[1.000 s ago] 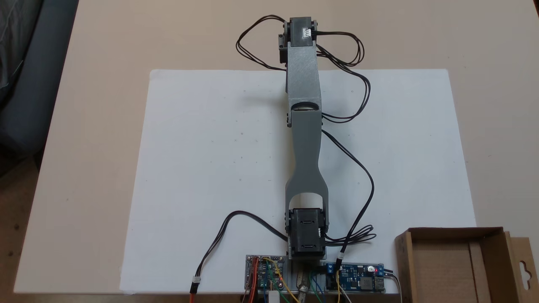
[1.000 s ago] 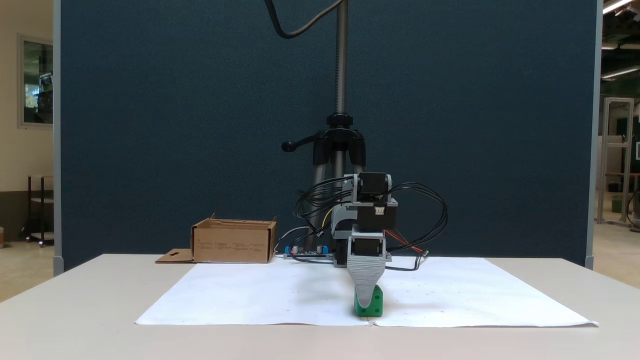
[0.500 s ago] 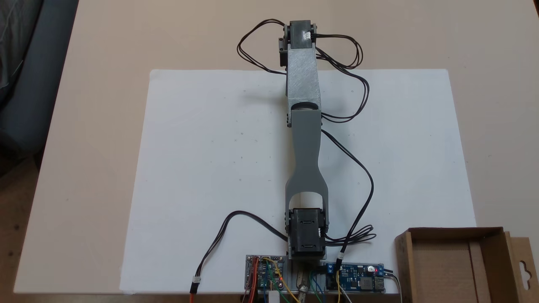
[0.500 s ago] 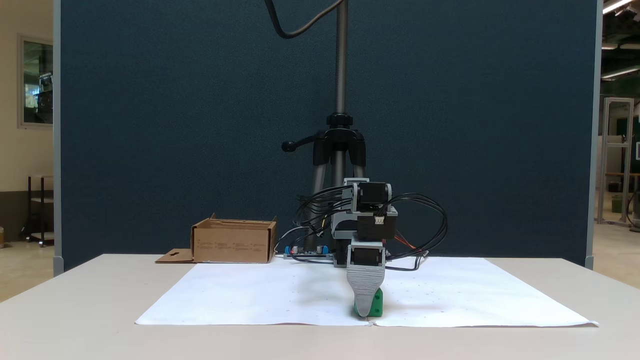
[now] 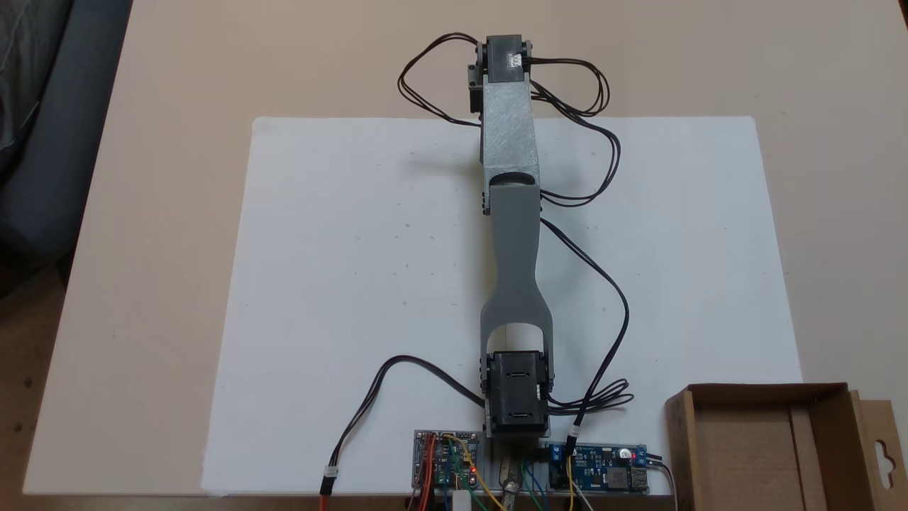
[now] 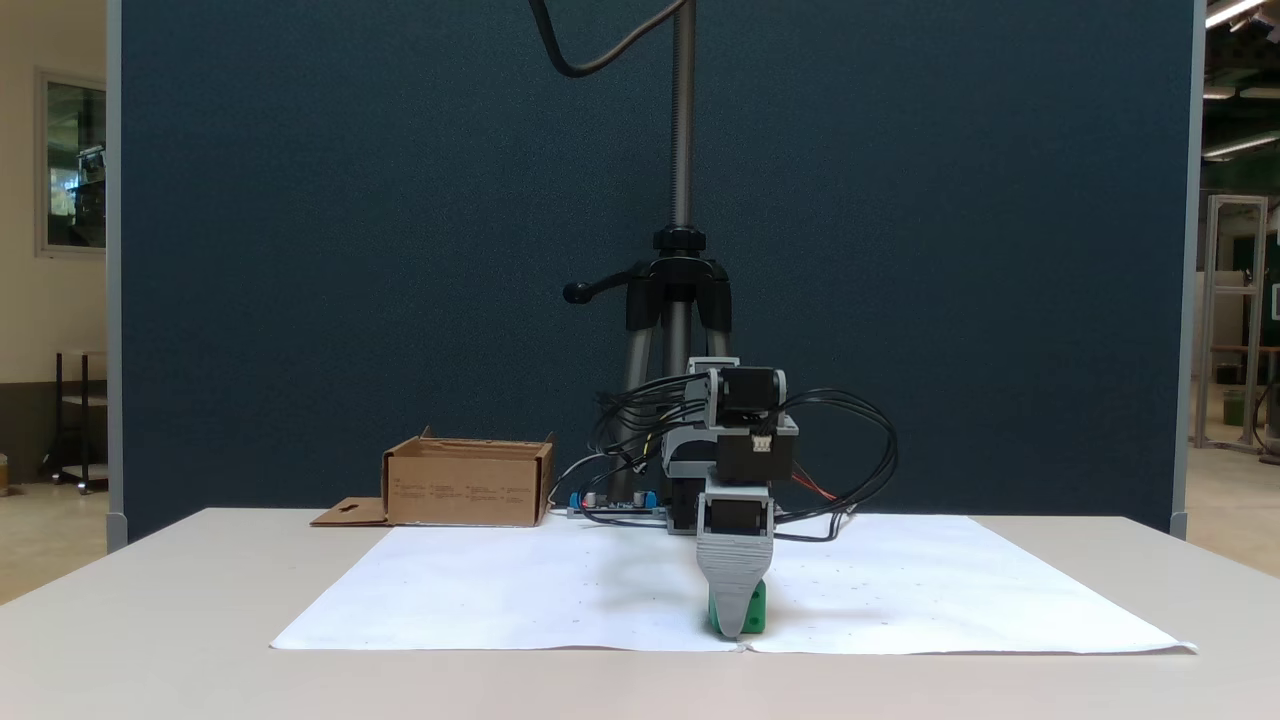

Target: Grasp a green dice and put it in the bin.

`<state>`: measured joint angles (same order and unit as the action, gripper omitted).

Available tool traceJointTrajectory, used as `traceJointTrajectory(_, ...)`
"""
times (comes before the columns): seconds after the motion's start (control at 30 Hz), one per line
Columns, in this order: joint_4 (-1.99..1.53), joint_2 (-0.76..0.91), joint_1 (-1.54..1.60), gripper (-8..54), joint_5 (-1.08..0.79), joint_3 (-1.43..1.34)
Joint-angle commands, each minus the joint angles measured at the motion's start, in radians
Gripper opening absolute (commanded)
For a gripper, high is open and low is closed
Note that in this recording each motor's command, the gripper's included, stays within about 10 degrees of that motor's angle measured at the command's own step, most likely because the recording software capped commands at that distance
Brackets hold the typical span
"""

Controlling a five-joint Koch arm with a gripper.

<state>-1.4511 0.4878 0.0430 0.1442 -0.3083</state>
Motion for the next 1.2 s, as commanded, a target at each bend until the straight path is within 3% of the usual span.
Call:
traceJointTrajectory(0.0,-0.072,0.035,0.015,40.3,0.006,0.037)
traceJointTrajectory(0.5,-0.061,0.035,0.023,37.0,-0.097,0.034)
traceJointTrajectory(0.7,-0.054,0.035,0.017,13.5,-0.121,0.034)
traceJointTrajectory(0.73,-0.054,0.035,0.017,11.8,-0.121,0.034)
traceJointTrajectory(1.17,-0.011,0.078,-0.051,11.8,-0.110,0.025)
